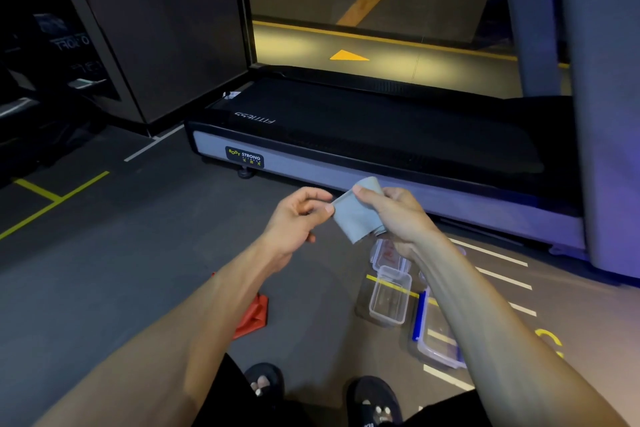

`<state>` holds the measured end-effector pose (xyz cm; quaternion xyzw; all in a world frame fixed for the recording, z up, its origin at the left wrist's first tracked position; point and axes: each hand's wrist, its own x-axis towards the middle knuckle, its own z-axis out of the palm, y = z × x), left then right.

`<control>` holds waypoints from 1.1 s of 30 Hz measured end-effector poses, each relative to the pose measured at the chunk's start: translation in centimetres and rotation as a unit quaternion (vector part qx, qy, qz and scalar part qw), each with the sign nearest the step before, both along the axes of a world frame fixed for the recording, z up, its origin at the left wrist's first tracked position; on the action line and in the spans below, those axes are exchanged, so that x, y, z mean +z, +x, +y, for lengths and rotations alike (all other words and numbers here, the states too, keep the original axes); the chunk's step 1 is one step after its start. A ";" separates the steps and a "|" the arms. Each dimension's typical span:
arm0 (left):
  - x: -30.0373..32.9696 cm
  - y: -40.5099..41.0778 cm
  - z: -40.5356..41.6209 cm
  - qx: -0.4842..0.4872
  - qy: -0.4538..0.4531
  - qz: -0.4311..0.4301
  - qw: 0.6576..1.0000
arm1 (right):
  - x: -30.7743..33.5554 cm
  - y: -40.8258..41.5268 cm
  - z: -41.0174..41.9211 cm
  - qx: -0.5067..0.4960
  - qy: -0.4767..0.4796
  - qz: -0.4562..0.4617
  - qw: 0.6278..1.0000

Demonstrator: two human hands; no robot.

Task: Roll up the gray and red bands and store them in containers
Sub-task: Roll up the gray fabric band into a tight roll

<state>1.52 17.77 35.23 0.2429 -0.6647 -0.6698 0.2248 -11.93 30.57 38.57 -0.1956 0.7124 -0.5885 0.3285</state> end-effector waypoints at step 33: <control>1.2 -1.4 0.9 0.051 0.250 0.045 0.966 | 0.8 1.6 -0.6 -0.011 -0.033 -0.025 0.999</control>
